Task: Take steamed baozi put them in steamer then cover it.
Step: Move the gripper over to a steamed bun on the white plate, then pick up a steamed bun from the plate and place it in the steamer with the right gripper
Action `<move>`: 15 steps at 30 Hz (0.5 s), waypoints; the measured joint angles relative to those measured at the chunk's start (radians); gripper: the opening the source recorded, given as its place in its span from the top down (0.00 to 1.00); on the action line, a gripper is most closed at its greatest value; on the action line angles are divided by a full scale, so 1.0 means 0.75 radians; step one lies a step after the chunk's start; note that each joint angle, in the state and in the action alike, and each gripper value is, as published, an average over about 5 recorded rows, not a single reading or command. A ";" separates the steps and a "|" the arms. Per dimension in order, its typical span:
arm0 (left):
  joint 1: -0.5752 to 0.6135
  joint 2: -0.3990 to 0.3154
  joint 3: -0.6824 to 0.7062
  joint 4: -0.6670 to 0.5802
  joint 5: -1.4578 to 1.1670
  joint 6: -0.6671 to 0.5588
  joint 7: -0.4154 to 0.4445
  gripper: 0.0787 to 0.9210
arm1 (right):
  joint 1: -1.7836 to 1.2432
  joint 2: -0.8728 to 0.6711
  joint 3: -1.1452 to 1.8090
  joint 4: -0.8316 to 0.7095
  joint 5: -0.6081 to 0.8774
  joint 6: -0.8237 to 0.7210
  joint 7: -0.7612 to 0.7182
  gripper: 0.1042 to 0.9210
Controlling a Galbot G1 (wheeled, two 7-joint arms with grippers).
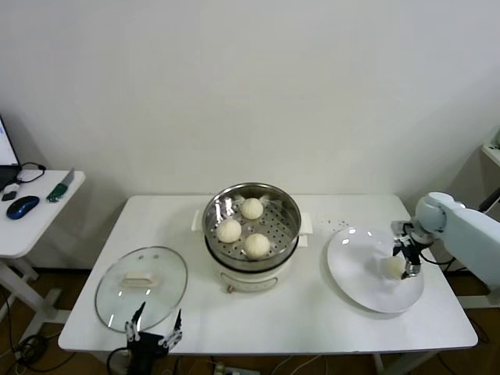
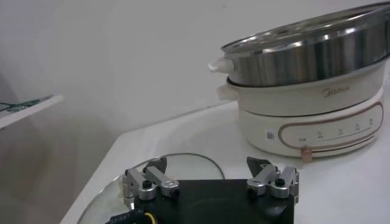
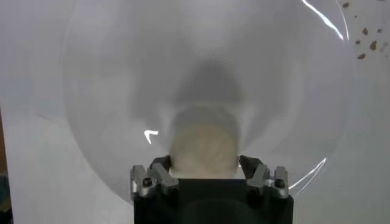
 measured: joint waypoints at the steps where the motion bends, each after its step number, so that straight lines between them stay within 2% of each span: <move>1: 0.000 0.000 0.001 0.000 0.000 0.000 0.000 0.12 | 0.001 0.000 -0.001 0.000 0.000 0.001 -0.001 0.25; 8: 0.003 0.001 0.008 -0.008 -0.001 0.002 0.010 0.12 | 0.039 -0.011 -0.035 0.010 0.035 -0.003 0.000 0.28; 15: -0.013 0.006 0.027 -0.012 0.001 0.005 0.017 0.12 | 0.204 0.003 -0.170 0.054 0.179 -0.036 0.018 0.30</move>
